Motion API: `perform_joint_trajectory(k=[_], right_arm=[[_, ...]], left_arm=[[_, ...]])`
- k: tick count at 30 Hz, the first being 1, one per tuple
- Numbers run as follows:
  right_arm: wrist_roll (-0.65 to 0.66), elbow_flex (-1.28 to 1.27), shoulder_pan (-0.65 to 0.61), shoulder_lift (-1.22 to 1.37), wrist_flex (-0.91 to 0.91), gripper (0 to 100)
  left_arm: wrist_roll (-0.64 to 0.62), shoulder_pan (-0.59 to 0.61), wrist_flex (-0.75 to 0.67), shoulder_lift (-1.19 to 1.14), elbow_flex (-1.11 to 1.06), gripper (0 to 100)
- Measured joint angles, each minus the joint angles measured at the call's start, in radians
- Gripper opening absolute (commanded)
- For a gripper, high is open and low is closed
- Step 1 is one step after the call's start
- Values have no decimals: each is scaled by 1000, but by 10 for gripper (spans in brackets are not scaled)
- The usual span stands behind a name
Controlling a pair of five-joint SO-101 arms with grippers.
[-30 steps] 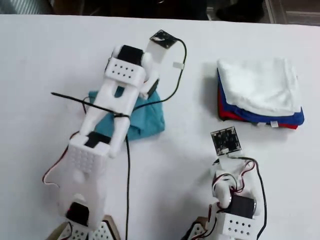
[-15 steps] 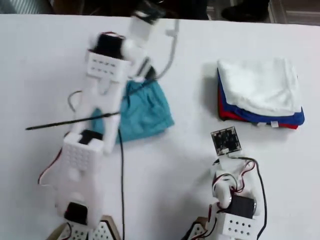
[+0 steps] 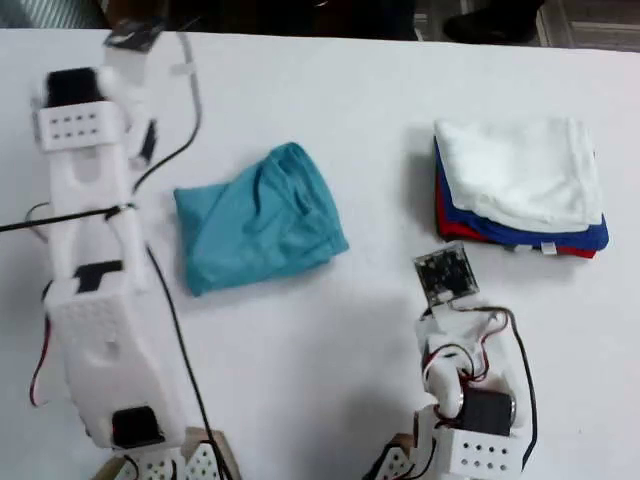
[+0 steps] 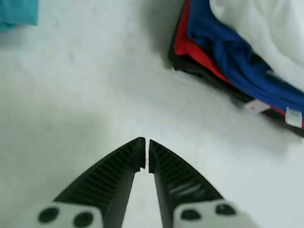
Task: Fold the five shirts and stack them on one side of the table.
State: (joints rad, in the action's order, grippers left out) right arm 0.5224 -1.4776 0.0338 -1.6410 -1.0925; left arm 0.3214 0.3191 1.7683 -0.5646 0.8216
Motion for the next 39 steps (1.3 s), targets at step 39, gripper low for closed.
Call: perform_joint_trajectory(k=[39], right_arm=[[-503,1422,-465,1956,23,20]], left_arm=[[-410,-94,-520,-98,-466,24]])
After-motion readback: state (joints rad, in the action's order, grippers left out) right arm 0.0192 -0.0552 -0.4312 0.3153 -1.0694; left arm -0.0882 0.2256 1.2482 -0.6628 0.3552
